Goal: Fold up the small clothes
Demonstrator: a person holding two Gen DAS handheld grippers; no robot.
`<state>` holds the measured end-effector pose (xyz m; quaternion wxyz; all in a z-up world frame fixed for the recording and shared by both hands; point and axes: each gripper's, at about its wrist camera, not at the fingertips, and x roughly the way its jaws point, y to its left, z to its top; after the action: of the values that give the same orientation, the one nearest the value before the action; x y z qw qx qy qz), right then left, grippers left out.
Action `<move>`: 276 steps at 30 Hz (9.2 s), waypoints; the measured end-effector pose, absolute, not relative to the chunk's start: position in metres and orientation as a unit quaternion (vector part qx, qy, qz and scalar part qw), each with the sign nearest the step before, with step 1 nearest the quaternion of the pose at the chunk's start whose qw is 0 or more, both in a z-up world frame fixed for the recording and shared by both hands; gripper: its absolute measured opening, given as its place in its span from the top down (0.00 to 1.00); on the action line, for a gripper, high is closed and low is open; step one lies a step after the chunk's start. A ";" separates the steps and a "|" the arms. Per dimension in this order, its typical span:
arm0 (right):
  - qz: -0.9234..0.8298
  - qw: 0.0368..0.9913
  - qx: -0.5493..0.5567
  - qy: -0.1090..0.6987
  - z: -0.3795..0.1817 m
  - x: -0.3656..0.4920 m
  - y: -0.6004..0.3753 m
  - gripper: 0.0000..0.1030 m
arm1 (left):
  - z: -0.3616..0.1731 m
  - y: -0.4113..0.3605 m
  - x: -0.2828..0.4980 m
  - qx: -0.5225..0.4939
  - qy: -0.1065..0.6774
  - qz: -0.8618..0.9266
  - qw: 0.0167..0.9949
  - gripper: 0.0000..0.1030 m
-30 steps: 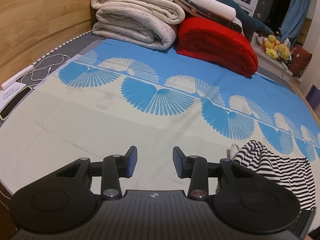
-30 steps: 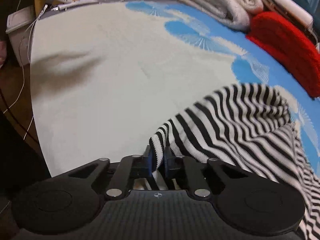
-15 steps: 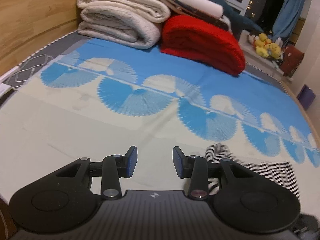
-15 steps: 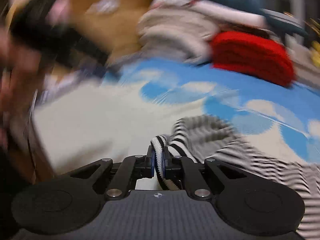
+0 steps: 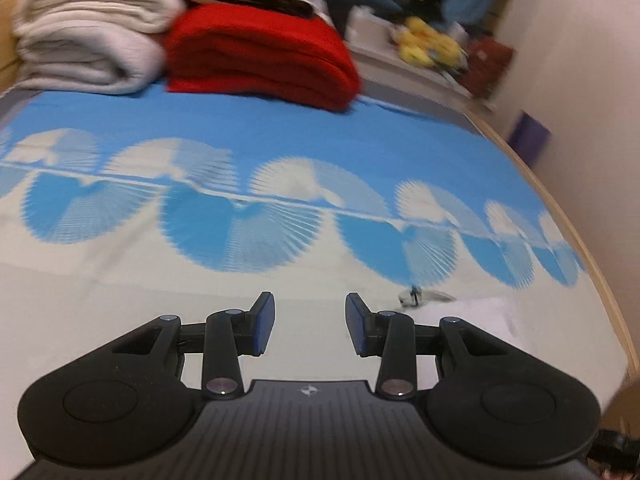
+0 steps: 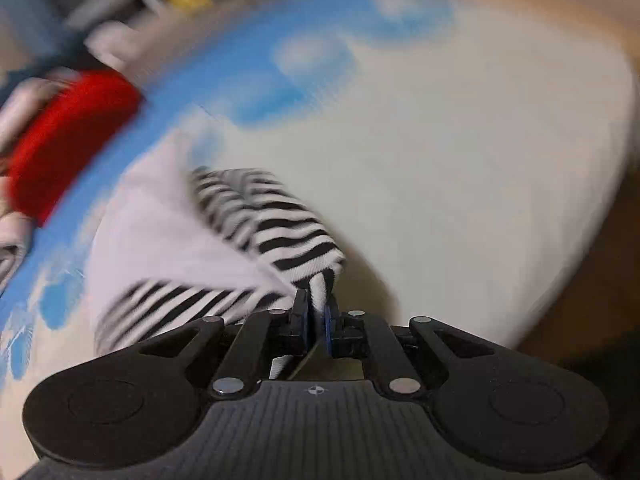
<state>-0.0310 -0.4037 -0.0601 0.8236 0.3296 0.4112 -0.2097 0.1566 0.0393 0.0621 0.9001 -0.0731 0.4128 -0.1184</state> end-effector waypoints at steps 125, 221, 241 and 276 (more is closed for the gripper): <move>0.022 0.854 0.268 0.444 -0.081 0.227 -0.366 0.96 | -0.040 0.019 0.291 -0.181 0.556 -0.091 0.806 0.32; -0.009 0.939 -0.026 0.342 -0.038 0.002 -0.238 0.29 | -0.013 -0.042 0.019 -0.038 0.361 -0.073 0.929 0.01; -0.009 0.939 -0.026 0.344 -0.039 0.003 -0.239 0.29 | -0.016 -0.041 0.023 -0.046 0.367 -0.076 0.926 0.01; -0.009 0.939 -0.026 0.344 -0.039 0.003 -0.240 0.29 | -0.017 -0.042 0.023 -0.048 0.368 -0.076 0.926 0.01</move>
<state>0.0027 -0.2398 -0.0390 0.9386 -0.0261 0.3439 -0.0086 0.0235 -0.0418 -0.0171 0.9256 -0.0477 0.3676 -0.0759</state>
